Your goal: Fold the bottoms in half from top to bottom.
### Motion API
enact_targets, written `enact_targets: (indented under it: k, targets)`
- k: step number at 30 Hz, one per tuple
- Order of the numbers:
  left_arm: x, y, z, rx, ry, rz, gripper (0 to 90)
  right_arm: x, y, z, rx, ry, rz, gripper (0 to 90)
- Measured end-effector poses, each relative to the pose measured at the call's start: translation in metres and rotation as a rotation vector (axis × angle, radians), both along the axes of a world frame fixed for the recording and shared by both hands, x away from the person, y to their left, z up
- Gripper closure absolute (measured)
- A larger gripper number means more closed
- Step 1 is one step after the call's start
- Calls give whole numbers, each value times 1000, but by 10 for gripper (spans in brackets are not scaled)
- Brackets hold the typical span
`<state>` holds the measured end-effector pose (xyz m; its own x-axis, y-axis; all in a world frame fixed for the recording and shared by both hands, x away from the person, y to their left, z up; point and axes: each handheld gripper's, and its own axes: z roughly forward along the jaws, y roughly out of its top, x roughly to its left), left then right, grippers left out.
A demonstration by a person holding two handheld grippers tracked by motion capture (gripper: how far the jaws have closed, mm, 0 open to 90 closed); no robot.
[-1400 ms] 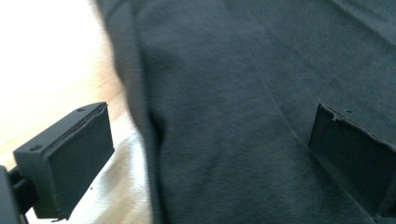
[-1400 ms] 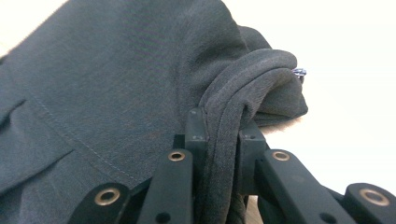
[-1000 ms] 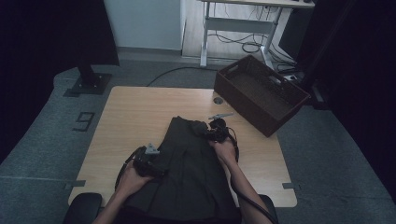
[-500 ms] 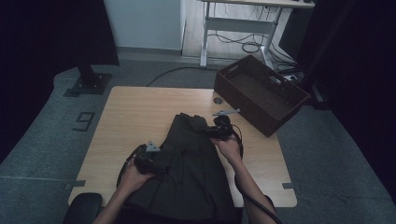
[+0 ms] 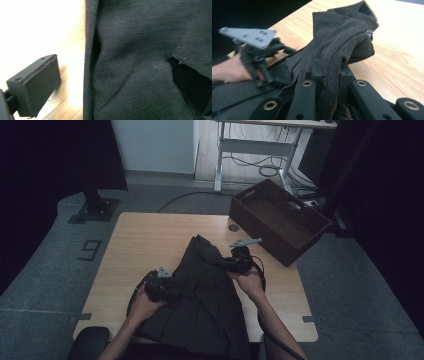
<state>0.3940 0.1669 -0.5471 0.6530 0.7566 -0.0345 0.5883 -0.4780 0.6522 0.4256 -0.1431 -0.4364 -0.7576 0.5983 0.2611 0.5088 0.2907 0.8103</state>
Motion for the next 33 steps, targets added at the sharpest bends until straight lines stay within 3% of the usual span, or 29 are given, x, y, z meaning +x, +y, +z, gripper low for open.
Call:
enact_targets:
  k: [8,16,27,33]
  targets:
    - [11,1,0,-3,2,13,0,-26,-1,3,-1,-16,50,799]
    - [24,3,1,3,5,18,0,-47,-1,-8,3,-2,88,799]
    - [44,8,1,6,5,30,0,-71,10,-41,-16,51,145,798]
    - [48,9,1,8,4,11,0,-79,19,-65,-71,93,157,797]
